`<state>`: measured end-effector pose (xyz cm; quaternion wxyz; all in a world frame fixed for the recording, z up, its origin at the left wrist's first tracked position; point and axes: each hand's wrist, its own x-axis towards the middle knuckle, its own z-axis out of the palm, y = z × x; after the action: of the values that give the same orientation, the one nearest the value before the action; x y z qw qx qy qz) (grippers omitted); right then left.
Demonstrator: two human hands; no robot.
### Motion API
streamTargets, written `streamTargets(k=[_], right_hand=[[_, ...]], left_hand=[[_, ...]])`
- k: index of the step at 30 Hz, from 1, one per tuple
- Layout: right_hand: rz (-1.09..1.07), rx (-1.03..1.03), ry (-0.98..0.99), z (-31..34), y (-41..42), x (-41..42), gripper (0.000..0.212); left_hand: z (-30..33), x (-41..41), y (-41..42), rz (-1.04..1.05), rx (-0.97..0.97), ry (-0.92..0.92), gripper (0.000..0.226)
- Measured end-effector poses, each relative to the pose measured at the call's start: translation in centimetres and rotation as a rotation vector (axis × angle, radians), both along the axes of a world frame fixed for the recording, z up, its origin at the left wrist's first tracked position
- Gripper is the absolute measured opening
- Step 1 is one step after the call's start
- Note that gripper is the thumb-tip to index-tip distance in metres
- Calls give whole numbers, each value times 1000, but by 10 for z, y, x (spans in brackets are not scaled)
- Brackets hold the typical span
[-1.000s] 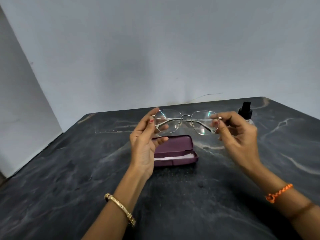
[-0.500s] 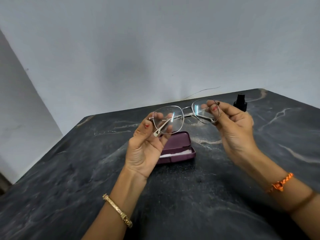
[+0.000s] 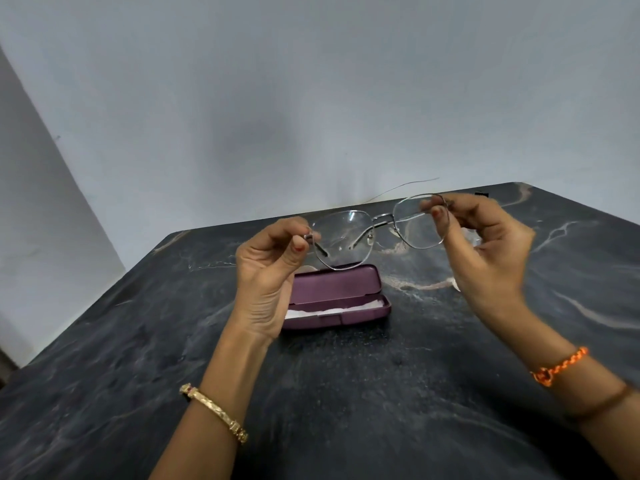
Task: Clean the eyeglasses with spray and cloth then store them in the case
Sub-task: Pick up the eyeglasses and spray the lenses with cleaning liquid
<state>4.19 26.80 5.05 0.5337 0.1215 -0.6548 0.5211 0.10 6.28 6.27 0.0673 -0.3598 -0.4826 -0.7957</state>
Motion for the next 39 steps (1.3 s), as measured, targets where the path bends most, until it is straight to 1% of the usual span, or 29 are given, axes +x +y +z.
streamTargets(k=[3,5,9,11,13,14,18,22,26,32,36,39], right_hand=[[-331,208,60,-3,7,-1,14],[-479,314,65,-6,11,-4,13],[-575,399,37,-9,17,-7,13],[-620,431,40,-10,20,-7,13],[-645,430,34,-9,22,-7,14],[-649,422,30,-8,22,-7,14],[-662,417,21,-7,22,-6,14],[-672,403,5,-6,22,-4,14],[-643,367,-47,-5,21,-4,16],[-510,231,-181,-3,21,-5,22],[-568,239,-197,-2,28,-5,33],[-619,221,-317,-6,38,-10,49]], left_hand=[[-1,1,-2,92,-73,67,24],[-2,2,-2,117,-93,86,23],[-5,3,2,146,-149,87,25],[-7,3,4,149,-188,91,21],[-7,3,6,152,-229,83,11],[-8,3,6,162,-245,80,9],[-8,6,8,188,-311,102,8],[-7,8,10,207,-329,88,10],[-10,8,14,217,-301,57,9],[-14,10,21,212,-261,28,10],[-14,11,24,241,-224,5,12],[-15,11,24,299,-221,1,23]])
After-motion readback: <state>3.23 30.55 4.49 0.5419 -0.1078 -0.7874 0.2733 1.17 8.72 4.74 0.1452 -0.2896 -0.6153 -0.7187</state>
